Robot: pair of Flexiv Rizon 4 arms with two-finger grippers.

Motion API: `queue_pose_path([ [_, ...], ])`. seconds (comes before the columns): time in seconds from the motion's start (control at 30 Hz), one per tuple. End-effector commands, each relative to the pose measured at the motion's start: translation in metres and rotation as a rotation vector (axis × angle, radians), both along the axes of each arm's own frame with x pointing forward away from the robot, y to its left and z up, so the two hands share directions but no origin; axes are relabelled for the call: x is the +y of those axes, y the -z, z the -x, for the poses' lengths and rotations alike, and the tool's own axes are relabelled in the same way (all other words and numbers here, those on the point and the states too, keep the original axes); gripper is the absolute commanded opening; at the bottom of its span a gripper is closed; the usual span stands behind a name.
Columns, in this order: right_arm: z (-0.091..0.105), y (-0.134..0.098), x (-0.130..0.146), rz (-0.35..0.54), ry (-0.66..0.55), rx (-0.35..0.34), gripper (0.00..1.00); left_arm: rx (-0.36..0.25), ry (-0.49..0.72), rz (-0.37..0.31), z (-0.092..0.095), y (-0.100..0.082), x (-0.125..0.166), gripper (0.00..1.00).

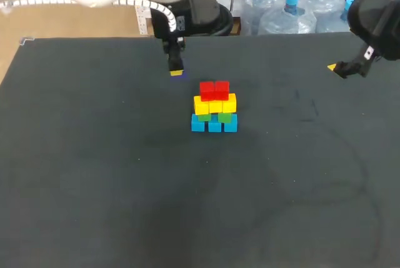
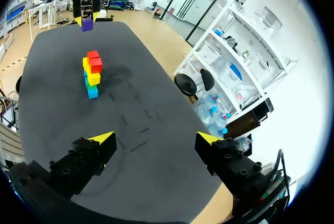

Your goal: Place the blue cubes, place green cubes on the blue cubes, place the yellow cubes on the green cubes, then place the red cubes on the yellow cubes, and place purple cube on the red cubes.

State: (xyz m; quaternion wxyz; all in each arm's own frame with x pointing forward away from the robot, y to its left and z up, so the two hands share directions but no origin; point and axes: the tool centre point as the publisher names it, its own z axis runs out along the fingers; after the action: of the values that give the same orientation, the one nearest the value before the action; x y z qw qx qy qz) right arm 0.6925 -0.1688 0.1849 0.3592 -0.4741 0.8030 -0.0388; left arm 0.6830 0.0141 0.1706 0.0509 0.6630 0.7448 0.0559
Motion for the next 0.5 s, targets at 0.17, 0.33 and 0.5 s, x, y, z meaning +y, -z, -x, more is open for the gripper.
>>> queue_pose_path([
  [0.17, 0.002, 0.002, 0.0, -0.001, 0.006, -0.013, 1.0, 0.026, 0.089, -0.026, 0.003, 0.002, -0.023, 0.0],
  [0.33, 0.002, 0.002, 0.0, -0.001, 0.006, -0.013, 1.0, 0.026, 0.115, -0.029, 0.004, 0.004, -0.034, 0.0],
  [0.5, 0.002, 0.002, 0.0, -0.001, 0.006, -0.013, 1.0, 0.034, 0.11, -0.023, -0.001, 0.007, -0.043, 0.0],
])
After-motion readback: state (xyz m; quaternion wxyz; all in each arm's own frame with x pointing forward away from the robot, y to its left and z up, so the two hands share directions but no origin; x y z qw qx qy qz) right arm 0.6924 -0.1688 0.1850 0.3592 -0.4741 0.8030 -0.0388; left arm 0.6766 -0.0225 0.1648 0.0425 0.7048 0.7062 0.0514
